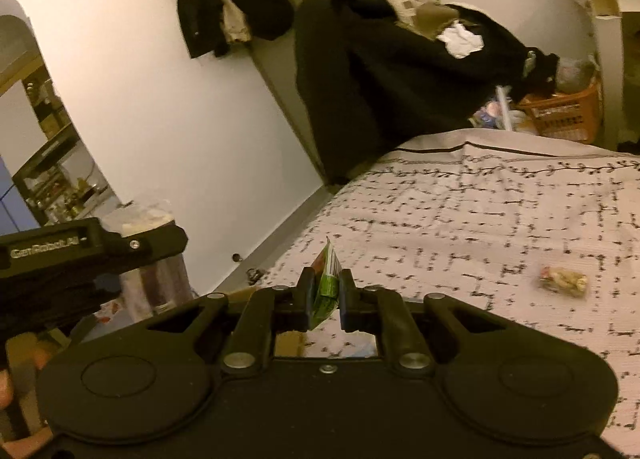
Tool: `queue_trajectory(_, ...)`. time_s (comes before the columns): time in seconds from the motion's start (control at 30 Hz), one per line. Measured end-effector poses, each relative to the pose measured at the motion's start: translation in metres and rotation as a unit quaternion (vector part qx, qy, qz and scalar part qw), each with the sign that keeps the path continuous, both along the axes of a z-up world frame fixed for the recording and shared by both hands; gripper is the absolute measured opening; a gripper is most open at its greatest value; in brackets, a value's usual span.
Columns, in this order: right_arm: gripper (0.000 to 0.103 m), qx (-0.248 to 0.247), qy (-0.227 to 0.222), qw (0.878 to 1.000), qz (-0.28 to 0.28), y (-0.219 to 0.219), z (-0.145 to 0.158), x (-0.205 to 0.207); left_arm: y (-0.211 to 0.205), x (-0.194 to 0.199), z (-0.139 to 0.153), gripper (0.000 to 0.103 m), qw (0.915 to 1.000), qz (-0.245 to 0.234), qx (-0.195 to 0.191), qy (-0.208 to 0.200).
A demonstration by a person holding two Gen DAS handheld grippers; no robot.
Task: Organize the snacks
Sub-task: 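Carry both packets into the cardboard box and open both tools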
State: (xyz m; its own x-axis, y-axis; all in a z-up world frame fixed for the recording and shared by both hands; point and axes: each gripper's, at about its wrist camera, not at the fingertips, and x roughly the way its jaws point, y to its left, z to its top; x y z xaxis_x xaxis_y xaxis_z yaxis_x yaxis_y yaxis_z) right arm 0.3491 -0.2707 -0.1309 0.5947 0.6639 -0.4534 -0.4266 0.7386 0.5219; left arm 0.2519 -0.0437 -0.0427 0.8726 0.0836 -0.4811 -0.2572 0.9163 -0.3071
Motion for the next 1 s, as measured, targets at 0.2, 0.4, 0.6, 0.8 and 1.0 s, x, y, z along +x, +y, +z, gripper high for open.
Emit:
queue_trajectory(0.2,0.012,0.012,-0.008,1.000,0.021,0.020,0.005,-0.007,0.028,-0.010,-0.004,0.027,0.9995,0.027,-0.016,0.008)
queue_trajectory(0.4,0.012,0.008,-0.015,0.999,0.045,0.040,0.005,-0.018,0.044,-0.014,-0.009,0.009,0.9987,0.045,-0.020,0.014)
queue_trajectory(0.6,0.012,0.021,-0.021,0.997,0.075,0.053,0.010,-0.028,0.051,-0.012,-0.017,0.013,0.9969,0.053,-0.002,0.057)
queue_trajectory(0.8,0.012,0.020,-0.022,0.994,0.102,0.070,0.007,-0.039,0.071,-0.018,-0.014,0.028,0.9914,0.064,0.050,0.103)
queue_trajectory(1.0,0.012,0.012,-0.019,0.993,0.115,0.085,0.002,-0.043,0.083,-0.026,-0.012,0.060,0.9877,0.045,0.086,0.122)
